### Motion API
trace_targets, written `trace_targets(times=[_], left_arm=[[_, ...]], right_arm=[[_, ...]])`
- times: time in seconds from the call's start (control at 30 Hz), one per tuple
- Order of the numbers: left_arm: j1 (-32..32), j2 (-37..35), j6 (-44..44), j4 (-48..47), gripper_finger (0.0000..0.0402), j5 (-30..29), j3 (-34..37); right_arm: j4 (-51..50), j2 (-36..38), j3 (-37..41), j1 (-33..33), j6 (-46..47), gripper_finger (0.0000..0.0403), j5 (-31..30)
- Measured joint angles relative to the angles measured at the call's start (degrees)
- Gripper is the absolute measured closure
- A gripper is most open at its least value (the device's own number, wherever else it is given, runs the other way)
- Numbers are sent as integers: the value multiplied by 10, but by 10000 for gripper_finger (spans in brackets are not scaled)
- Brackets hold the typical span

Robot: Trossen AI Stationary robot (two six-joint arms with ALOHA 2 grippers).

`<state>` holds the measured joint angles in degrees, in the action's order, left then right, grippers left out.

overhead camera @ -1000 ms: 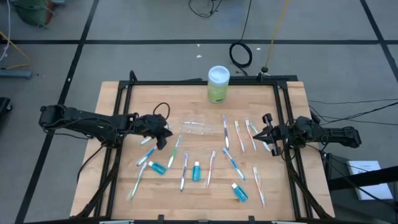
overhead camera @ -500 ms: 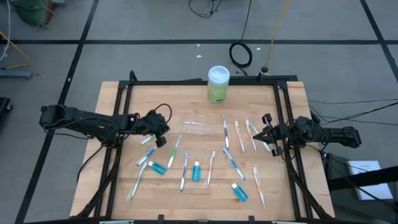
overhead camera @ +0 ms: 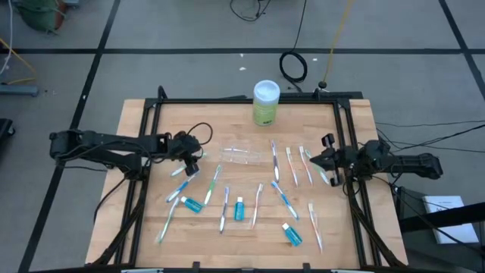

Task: Pick & Place toothbrushing station
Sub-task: Put the green toothbrush into the transparent organizer

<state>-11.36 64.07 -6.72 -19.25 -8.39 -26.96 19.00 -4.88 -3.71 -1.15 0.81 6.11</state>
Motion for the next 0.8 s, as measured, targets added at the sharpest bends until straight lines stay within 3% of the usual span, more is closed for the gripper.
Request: trace_targets(times=[0.17,0.4,0.57,0.8], left_arm=[[-6,39,-24,-3,198,22,0],[-6,107,-25,27,222,15,0],[-6,119,-27,34,269,23,-2],[-6,112,-39,32,383,29,-1]], right_arm=[[16,-114,-39,-1,11,403,-49],[58,-318,-118,-27,36,403,-45],[62,-436,-144,-65,94,403,-45],[65,-526,-146,-100,153,403,-46]])
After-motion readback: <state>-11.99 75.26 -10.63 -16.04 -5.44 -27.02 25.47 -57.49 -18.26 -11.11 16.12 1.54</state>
